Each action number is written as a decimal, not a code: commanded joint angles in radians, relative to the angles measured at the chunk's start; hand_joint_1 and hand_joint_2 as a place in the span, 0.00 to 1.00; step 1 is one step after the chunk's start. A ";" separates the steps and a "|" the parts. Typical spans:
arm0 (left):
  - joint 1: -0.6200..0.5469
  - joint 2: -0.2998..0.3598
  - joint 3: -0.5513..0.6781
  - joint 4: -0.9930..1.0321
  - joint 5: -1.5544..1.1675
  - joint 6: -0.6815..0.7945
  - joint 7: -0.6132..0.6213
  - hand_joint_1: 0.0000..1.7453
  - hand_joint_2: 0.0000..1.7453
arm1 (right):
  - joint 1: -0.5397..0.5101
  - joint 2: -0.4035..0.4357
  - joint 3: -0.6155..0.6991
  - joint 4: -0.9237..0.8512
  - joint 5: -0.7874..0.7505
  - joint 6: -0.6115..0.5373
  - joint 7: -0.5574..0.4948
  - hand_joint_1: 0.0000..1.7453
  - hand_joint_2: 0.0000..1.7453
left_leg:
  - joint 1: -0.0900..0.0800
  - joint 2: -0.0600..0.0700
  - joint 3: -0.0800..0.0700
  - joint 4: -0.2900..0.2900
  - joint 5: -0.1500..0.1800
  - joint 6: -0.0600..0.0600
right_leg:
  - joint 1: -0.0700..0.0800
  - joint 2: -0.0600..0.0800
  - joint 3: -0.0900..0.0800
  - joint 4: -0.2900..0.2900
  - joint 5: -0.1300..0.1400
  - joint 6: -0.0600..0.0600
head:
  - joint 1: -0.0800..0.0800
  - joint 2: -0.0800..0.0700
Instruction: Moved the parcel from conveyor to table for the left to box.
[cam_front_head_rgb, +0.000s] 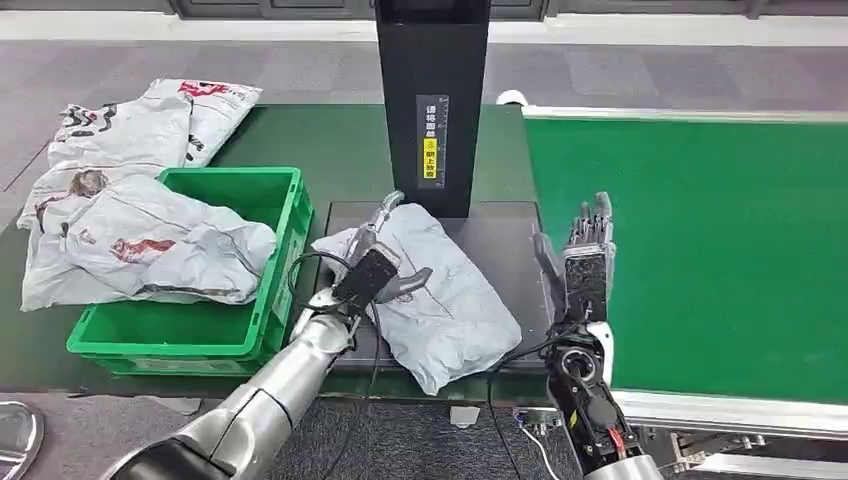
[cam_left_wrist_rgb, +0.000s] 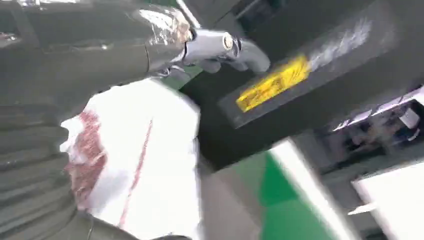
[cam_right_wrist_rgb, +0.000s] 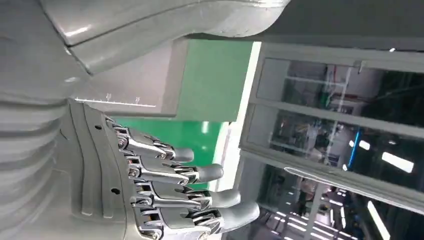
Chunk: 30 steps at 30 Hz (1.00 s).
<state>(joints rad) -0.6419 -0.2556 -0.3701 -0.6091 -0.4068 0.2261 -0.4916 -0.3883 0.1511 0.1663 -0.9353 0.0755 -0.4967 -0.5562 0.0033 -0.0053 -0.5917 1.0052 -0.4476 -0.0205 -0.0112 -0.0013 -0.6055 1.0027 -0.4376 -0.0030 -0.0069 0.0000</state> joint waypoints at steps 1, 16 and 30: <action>-0.091 0.020 -0.279 0.299 -0.303 -0.162 0.244 0.00 1.00 | -0.034 0.004 -0.109 0.030 0.063 0.025 0.037 0.00 1.00 | 0.000 -0.002 0.003 -0.001 0.000 0.000 | 0.000 -0.002 0.003 -0.002 0.000 0.000 | 0.000 0.000; -0.090 0.011 -0.260 0.323 -0.380 -0.328 0.289 1.00 1.00 | 0.026 0.021 -0.093 -0.083 0.145 0.040 0.078 0.00 1.00 | -0.001 0.001 0.008 -0.002 0.000 0.000 | -0.001 0.000 0.008 -0.001 0.000 0.000 | 0.000 0.000; -0.175 0.016 -0.023 0.083 -0.279 0.062 0.212 1.00 1.00 | 0.084 0.027 -0.101 -0.186 0.210 0.042 0.116 0.00 1.00 | 0.001 0.000 0.005 0.000 0.001 0.002 | 0.001 -0.001 0.007 -0.001 0.001 0.000 | 0.000 0.000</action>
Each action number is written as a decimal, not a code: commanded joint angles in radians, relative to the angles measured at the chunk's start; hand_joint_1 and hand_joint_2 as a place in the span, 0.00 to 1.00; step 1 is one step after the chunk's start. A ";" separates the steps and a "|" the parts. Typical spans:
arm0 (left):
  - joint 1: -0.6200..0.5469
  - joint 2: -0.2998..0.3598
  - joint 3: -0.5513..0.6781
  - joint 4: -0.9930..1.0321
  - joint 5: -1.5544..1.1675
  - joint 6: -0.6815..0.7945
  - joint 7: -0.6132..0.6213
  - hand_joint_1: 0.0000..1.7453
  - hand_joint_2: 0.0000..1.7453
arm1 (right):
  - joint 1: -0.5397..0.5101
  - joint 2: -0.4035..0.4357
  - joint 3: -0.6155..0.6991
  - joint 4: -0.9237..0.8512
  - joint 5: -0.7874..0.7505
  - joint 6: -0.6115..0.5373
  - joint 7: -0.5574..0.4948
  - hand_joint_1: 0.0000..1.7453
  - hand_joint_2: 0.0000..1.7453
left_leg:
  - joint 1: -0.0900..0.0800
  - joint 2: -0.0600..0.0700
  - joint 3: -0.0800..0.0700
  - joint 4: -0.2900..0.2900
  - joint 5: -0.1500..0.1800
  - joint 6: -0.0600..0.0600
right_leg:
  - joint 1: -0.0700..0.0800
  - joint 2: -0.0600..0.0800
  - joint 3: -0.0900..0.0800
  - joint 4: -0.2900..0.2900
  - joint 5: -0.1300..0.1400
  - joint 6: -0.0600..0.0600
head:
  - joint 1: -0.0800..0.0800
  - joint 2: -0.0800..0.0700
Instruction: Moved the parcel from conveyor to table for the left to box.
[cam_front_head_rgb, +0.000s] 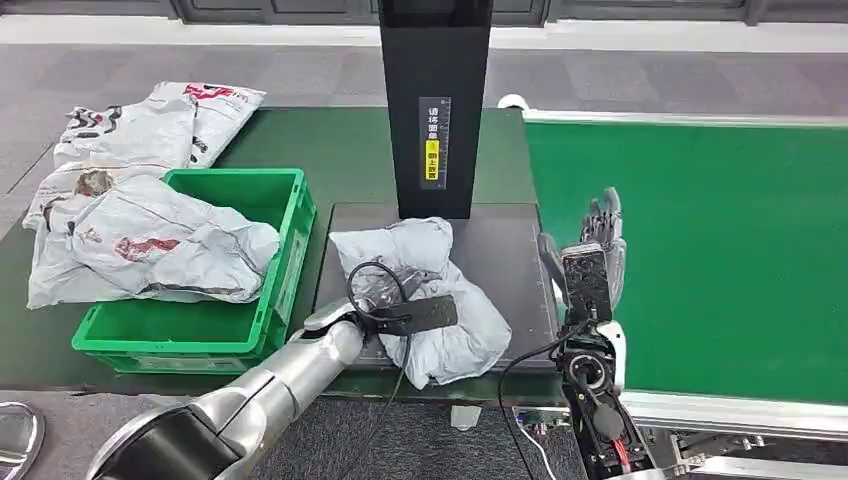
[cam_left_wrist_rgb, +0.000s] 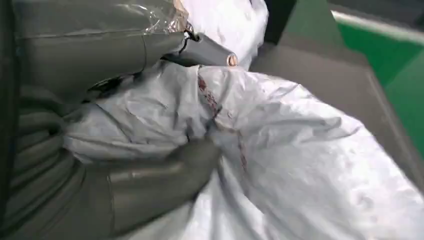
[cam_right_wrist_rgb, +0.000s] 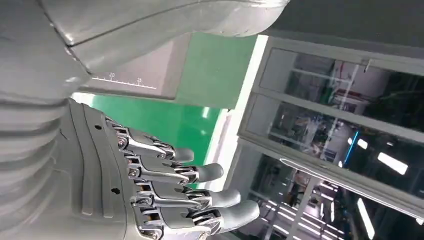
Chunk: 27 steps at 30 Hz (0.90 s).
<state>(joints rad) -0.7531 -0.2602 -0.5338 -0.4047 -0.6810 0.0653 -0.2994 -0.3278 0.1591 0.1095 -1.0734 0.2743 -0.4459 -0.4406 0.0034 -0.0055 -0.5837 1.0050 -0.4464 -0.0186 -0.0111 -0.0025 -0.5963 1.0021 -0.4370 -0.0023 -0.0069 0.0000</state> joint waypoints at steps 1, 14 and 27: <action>-0.078 0.026 0.149 -0.142 -0.005 0.235 0.026 1.00 1.00 | 0.021 0.021 -0.043 -0.046 0.012 -0.010 -0.001 0.00 1.00 | 0.001 0.000 -0.003 0.001 0.000 0.000 | 0.001 0.000 -0.003 0.000 0.000 0.000 | 0.000 0.000; -0.140 0.098 0.254 -0.400 -0.306 0.521 0.189 1.00 1.00 | -0.019 0.015 -0.055 0.010 -0.007 -0.055 -0.035 0.00 1.00 | 0.001 0.003 -0.007 0.000 0.001 -0.001 | 0.001 0.003 -0.007 0.000 0.002 -0.001 | 0.000 0.000; -0.129 0.117 0.311 -0.418 -0.462 0.633 0.271 1.00 1.00 | 0.000 0.021 -0.060 -0.016 -0.003 -0.071 -0.029 0.00 1.00 | 0.001 0.002 -0.006 -0.001 0.001 -0.001 | 0.001 0.002 -0.007 -0.001 0.002 -0.001 | 0.000 0.000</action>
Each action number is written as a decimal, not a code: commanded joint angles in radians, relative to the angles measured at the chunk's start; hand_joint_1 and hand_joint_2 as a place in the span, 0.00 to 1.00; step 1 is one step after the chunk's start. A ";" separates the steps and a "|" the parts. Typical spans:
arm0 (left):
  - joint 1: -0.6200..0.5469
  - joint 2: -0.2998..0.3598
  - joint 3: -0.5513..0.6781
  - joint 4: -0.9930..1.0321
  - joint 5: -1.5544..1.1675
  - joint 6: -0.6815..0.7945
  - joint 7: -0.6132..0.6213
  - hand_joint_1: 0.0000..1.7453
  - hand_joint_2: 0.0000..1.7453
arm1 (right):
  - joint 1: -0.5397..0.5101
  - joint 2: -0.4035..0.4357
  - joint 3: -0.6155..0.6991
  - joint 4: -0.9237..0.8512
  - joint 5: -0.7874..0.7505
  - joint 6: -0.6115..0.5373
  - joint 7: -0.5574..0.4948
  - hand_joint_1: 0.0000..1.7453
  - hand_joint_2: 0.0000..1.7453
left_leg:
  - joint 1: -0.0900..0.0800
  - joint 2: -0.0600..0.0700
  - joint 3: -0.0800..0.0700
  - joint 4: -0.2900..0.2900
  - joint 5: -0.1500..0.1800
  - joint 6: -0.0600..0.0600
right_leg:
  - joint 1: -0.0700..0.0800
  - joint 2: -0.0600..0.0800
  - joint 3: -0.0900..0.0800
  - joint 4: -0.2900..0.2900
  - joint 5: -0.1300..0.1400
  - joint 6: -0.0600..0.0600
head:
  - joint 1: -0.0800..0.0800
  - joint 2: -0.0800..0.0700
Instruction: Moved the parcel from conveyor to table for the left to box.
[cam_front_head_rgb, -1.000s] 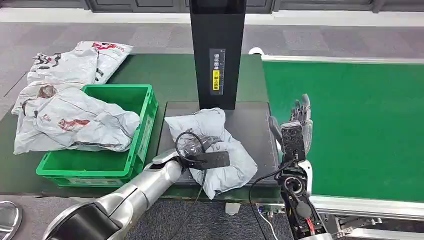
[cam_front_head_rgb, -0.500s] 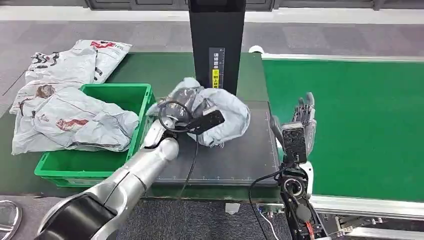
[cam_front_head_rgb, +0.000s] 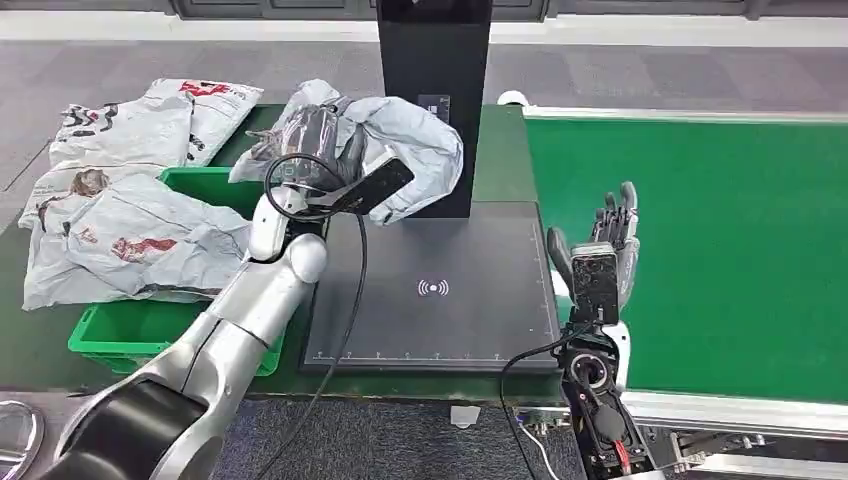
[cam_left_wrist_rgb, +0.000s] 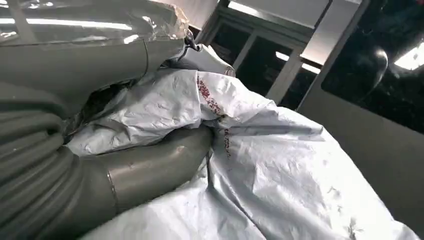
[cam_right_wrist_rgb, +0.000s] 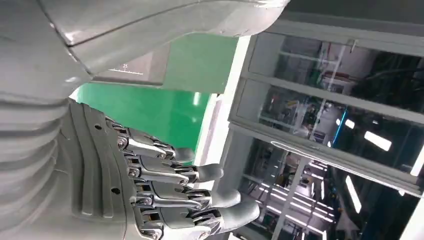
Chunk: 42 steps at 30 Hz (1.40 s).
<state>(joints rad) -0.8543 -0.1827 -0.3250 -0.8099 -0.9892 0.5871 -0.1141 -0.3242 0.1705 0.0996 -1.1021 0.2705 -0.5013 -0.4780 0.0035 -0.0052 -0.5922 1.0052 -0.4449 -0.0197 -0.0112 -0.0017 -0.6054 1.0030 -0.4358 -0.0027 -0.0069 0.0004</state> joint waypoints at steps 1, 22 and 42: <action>-0.002 0.042 0.147 -0.051 -0.213 0.111 0.104 1.00 1.00 | 0.006 0.011 -0.053 0.002 0.005 -0.019 0.012 0.00 1.00 | 0.000 0.002 0.002 -0.001 -0.001 0.000 | 0.001 0.002 0.001 -0.001 0.000 0.000 | 0.000 0.000; -0.044 0.253 0.409 0.496 -0.529 -0.169 0.405 1.00 1.00 | 0.031 0.012 -0.050 -0.015 0.051 0.055 0.042 0.00 1.00 | 0.002 0.005 0.002 -0.001 0.000 -0.001 | 0.002 0.006 0.000 -0.001 0.001 -0.001 | 0.000 0.000; -0.053 0.206 0.766 0.465 -0.151 0.030 0.072 0.00 0.00 | 0.035 -0.005 -0.036 -0.031 0.088 0.091 0.087 0.00 1.00 | 0.002 0.004 0.000 0.000 0.001 -0.001 | 0.002 0.004 -0.002 0.001 0.001 -0.002 | 0.000 0.000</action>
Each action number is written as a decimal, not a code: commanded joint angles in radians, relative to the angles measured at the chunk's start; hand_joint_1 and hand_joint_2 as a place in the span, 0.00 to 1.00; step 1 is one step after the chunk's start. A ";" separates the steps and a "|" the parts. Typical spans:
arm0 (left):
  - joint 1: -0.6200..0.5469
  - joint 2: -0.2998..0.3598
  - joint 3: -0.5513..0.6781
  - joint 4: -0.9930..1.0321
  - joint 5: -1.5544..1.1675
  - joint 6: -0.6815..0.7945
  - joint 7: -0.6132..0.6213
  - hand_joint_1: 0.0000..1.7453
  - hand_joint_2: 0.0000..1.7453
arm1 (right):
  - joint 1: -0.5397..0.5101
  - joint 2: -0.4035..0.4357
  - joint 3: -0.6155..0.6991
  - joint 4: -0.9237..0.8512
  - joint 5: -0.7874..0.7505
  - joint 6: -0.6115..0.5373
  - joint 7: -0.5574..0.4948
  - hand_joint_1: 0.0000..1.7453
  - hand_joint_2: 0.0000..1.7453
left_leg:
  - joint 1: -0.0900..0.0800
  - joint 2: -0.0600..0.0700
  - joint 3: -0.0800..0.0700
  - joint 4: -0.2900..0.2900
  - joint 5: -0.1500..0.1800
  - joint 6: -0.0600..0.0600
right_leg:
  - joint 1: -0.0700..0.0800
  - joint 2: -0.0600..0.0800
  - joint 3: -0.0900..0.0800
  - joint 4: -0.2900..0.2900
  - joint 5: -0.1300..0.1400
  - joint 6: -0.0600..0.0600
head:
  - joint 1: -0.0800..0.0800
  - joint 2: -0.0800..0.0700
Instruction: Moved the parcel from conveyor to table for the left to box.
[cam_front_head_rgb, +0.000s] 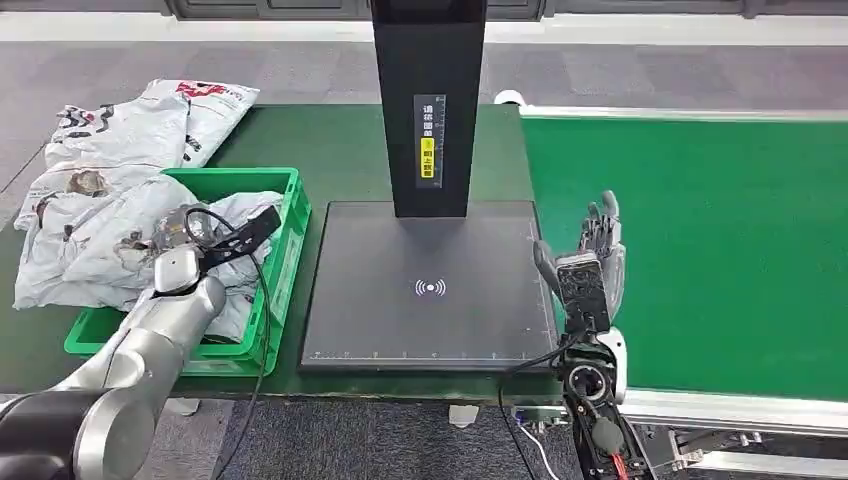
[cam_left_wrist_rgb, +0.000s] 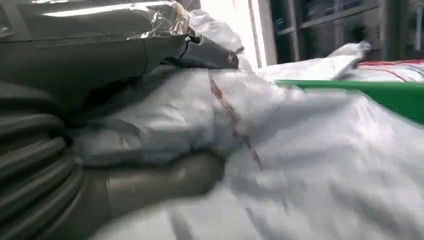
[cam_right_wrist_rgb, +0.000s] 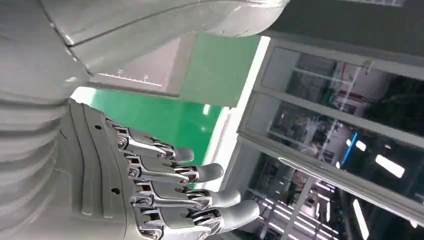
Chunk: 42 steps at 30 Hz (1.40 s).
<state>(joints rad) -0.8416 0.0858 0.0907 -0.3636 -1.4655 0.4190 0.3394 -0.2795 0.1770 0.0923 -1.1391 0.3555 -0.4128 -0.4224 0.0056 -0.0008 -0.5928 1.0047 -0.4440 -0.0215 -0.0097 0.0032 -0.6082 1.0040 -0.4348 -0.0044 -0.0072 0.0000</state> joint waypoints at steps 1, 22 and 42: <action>-0.074 -0.085 0.395 -0.013 0.428 0.227 -0.489 0.00 0.00 | -0.008 -0.014 -0.028 0.008 0.001 0.005 0.030 0.00 1.00 | 0.001 -0.003 0.000 0.000 0.000 0.001 | 0.002 -0.004 0.002 -0.001 -0.001 0.000 | 0.000 0.000; 0.028 -0.233 0.097 -0.300 1.006 -0.131 -0.791 0.00 0.00 | -0.118 0.005 0.028 0.147 -0.019 -0.013 -0.002 0.00 1.00 | 0.000 -0.002 0.000 0.000 0.000 0.000 | 0.001 -0.001 0.001 -0.001 0.001 0.001 | 0.000 0.000; 0.209 -0.394 -0.278 -0.281 1.243 -0.181 -0.828 0.00 1.00 | -0.080 0.023 0.099 0.167 0.052 -0.008 0.109 0.00 1.00 | -0.001 -0.004 0.001 -0.001 -0.001 0.001 | 0.000 -0.003 0.003 -0.004 0.000 0.001 | 0.000 0.000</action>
<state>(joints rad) -0.6336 -0.3055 -0.0671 -0.6813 -0.2182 0.1460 -0.4860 -0.3577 0.2026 0.1560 -1.0319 0.3921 -0.4002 -0.3247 0.0036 -0.0046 -0.5941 1.0053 -0.4446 -0.0202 -0.0108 0.0000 -0.6075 1.0020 -0.4344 -0.0033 -0.0069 0.0000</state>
